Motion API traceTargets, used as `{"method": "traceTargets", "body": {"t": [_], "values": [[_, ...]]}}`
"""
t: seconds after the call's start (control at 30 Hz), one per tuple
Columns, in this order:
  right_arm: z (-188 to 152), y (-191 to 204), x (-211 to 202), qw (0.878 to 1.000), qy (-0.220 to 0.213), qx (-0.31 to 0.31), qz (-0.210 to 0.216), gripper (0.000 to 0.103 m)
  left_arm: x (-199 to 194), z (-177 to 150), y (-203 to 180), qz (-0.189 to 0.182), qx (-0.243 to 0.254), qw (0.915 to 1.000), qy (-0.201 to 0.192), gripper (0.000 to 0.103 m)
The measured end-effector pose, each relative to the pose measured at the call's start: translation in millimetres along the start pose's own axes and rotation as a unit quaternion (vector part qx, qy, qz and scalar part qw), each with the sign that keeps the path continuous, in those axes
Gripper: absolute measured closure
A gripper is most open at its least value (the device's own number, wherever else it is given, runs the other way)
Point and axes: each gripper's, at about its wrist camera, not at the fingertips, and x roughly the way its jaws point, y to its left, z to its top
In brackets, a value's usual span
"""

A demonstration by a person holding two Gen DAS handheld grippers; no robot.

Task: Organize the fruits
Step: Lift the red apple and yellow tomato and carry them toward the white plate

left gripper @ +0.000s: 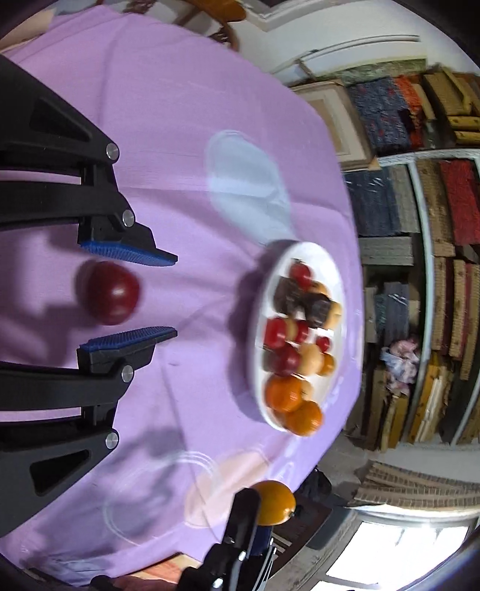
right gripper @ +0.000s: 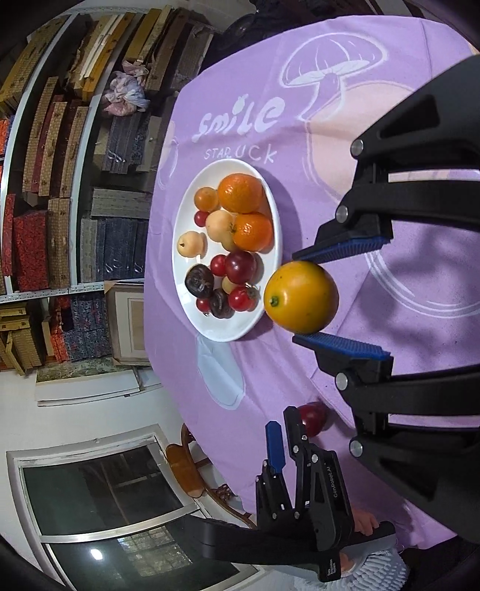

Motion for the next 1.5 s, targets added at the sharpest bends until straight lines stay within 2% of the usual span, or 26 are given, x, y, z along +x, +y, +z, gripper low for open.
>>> {"method": "traceTargets", "body": {"t": [0.2, 0.27, 0.3, 0.43, 0.53, 0.6, 0.67, 0.8, 1.03, 1.37, 1.5], "values": [[-9, -1, 14, 1.000, 0.015, 0.010, 0.006, 0.066, -4, -17, 1, 0.006, 0.010, 0.9999, -0.012, 0.060], [-10, -2, 13, 1.000, 0.012, 0.014, 0.007, 0.066, 1, -19, -1, 0.015, 0.020, 0.9997, -0.009, 0.047], [-10, -3, 12, 1.000, 0.010, 0.014, 0.007, 0.066, 4, -19, -2, 0.022, 0.019, 0.9996, -0.008, 0.047], [-10, -6, 10, 1.000, 0.008, 0.014, 0.006, 0.066, 8, -19, 2, 0.016, 0.007, 0.9999, -0.002, 0.047], [-10, -8, 8, 1.000, 0.006, 0.019, 0.007, 0.066, 17, -26, 3, 0.003, 0.003, 0.9996, 0.027, 0.047], [-11, -9, 6, 1.000, 0.004, 0.020, 0.008, 0.066, 19, -32, 4, 0.004, 0.001, 0.9997, 0.026, 0.052], [-11, -9, 6, 1.000, 0.005, 0.020, 0.008, 0.066, 16, -31, 8, 0.001, -0.011, 0.9997, 0.020, 0.062], [-12, -9, 6, 1.000, 0.006, 0.021, 0.009, 0.066, 14, -24, 13, -0.002, -0.027, 0.9995, 0.016, 0.062], [-15, -10, 8, 1.000, 0.009, 0.024, 0.009, 0.066, 7, -32, 5, 0.001, -0.009, 0.9999, 0.006, 0.062], [-18, -11, 10, 1.000, 0.009, 0.026, 0.012, 0.066, -2, -43, 10, -0.001, -0.014, 0.9999, 0.000, 0.062], [-14, -12, 8, 1.000, 0.004, 0.025, 0.009, 0.066, -9, -31, 9, 0.000, -0.018, 0.9997, -0.018, 0.062]]}}
